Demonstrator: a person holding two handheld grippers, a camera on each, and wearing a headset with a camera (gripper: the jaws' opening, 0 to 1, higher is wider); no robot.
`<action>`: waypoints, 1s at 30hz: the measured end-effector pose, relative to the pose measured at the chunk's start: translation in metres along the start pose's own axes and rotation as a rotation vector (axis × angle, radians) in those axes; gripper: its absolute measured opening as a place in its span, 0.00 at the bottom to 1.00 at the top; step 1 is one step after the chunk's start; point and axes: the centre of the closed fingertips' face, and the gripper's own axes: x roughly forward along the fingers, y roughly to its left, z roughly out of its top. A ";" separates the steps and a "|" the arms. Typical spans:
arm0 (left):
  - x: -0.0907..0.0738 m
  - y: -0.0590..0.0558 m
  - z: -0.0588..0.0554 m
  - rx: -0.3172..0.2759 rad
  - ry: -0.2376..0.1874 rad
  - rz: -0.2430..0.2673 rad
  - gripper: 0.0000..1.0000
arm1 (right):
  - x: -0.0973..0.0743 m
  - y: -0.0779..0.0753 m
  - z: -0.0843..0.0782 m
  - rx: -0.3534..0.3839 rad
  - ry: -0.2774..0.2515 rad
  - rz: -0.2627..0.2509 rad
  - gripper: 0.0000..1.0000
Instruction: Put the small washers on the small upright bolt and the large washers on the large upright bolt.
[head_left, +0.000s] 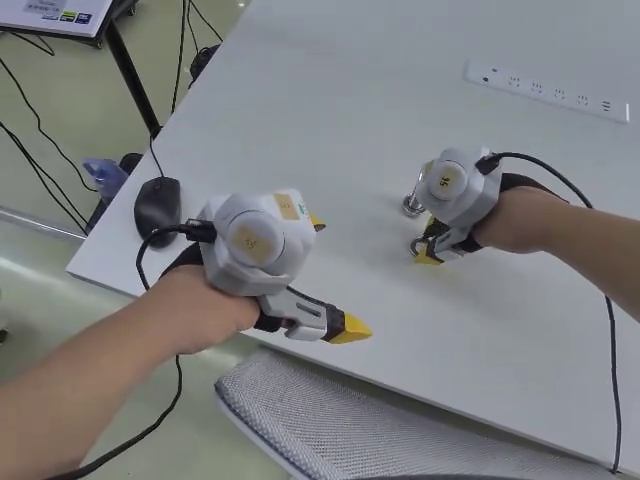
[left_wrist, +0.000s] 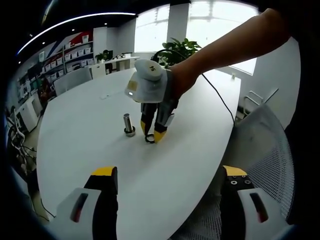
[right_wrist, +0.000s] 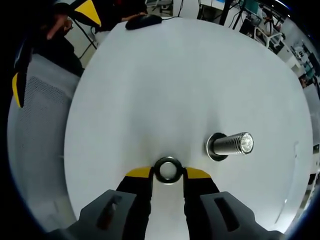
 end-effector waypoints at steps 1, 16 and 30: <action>0.000 0.000 0.000 0.000 0.000 0.000 0.84 | 0.000 0.000 0.000 0.001 0.003 -0.001 0.25; -0.001 -0.001 0.004 0.003 -0.009 -0.002 0.83 | -0.001 -0.001 0.000 0.000 0.052 -0.007 0.21; 0.001 -0.004 0.007 0.004 -0.019 -0.001 0.83 | -0.004 -0.001 -0.002 0.030 0.035 -0.003 0.21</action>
